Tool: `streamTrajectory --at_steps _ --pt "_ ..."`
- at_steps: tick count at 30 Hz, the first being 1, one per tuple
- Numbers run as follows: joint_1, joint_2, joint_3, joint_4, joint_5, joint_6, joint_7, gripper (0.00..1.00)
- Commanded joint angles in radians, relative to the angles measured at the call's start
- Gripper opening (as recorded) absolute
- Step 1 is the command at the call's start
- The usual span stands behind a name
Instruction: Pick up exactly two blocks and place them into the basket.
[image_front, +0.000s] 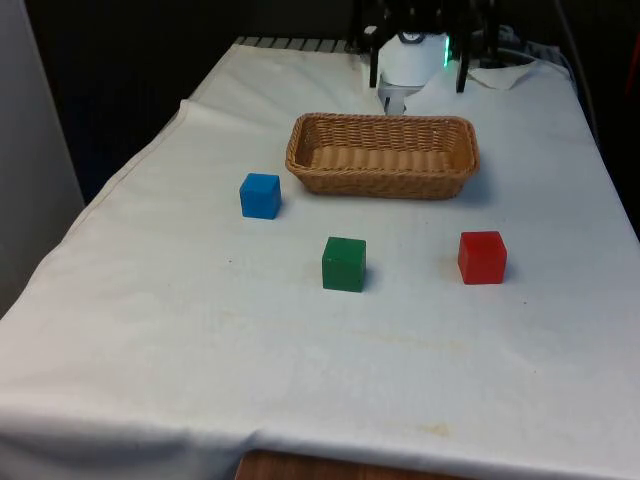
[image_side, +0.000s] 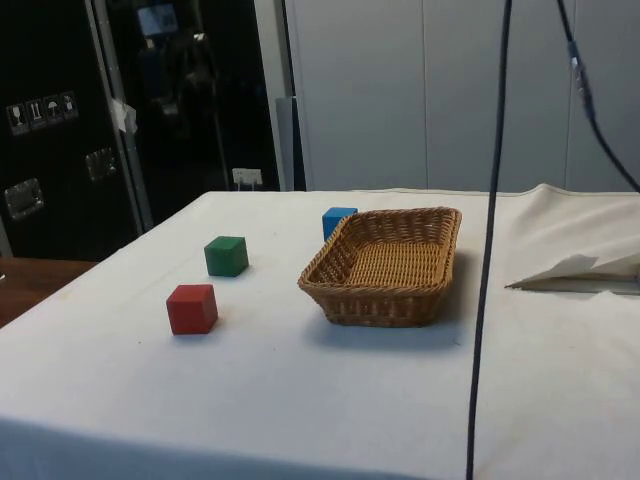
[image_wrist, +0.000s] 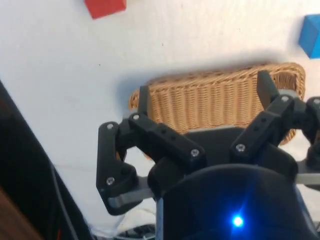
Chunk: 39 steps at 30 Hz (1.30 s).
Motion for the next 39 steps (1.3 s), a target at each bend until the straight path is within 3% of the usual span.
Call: streamTrajectory --at_steps 1,7,8,10,18,25,26,32,34,35,36,39 --pt "-0.004 0.016 0.002 0.006 0.007 0.017 -0.006 1.00" --pt "-0.001 0.041 0.001 -0.005 0.001 0.080 -0.008 1.00" --pt "-0.001 0.041 -0.001 0.001 -0.001 0.061 -0.005 1.00" --pt "0.001 0.048 0.001 -0.017 -0.001 0.109 -0.010 1.00" --pt "0.002 0.060 0.003 -0.052 -0.005 0.178 -0.020 1.00" --pt "-0.009 0.087 -0.004 -0.092 0.002 0.264 -0.069 1.00" --pt "-0.004 0.083 -0.007 -0.087 -0.003 0.245 -0.057 1.00" --pt "-0.024 0.118 -0.012 -0.111 0.019 0.324 -0.111 1.00" --pt "-0.027 0.131 -0.015 -0.110 0.030 0.338 -0.123 1.00" --pt "-0.019 0.125 -0.022 -0.110 0.020 0.325 -0.113 1.00" --pt "-0.028 0.140 -0.017 -0.108 0.035 0.345 -0.128 1.00" --pt "-0.031 0.164 -0.021 -0.104 0.051 0.366 -0.139 1.00"
